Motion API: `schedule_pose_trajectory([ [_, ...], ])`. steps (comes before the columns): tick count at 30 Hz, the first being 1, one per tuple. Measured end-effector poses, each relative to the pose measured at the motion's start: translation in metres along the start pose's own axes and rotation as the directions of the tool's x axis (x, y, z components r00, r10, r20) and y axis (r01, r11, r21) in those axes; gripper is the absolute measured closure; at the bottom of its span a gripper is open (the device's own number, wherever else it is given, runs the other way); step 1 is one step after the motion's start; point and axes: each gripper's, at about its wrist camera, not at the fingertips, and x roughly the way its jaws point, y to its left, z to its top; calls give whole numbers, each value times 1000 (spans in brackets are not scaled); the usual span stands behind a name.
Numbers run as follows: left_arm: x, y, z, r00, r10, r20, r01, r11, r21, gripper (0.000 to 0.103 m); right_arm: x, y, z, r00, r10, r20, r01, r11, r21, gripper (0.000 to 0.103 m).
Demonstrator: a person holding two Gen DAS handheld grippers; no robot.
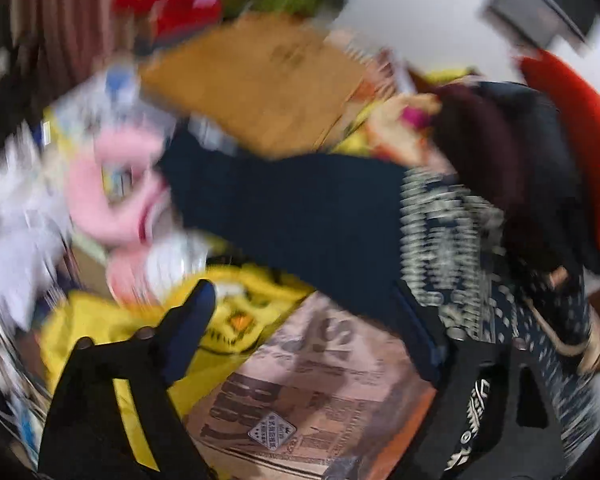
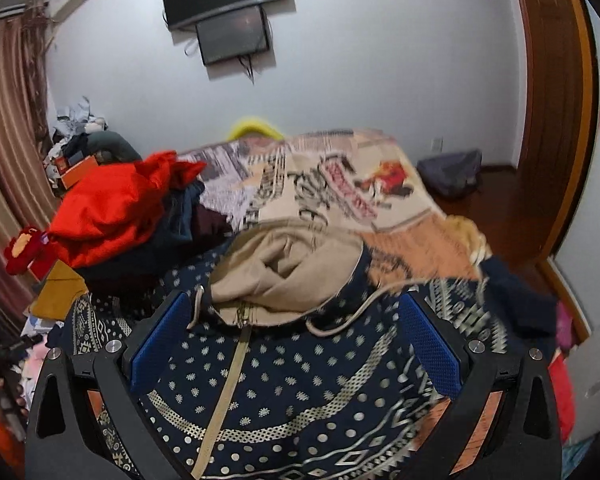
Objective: Fold large clothes
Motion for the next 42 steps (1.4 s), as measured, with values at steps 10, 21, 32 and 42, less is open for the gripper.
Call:
schedule_pose_trajectory([
  [10, 62, 51, 10, 941, -324, -98, 268, 891, -366, 30, 39, 19, -8, 994, 24, -111, -27, 999, -26, 0],
  [21, 69, 48, 18, 967, -243, -78, 202, 914, -351, 48, 49, 13, -18, 982, 7, -191, -15, 999, -42, 0],
  [32, 53, 6, 24, 975, -213, -59, 199, 962, -185, 101, 27, 6, -21, 984, 8, -180, -11, 1000, -17, 0],
  [42, -61, -87, 32, 950, -262, 169, 237, 959, 155, 101, 5, 2, -18, 990, -5, -142, -5, 997, -72, 0],
])
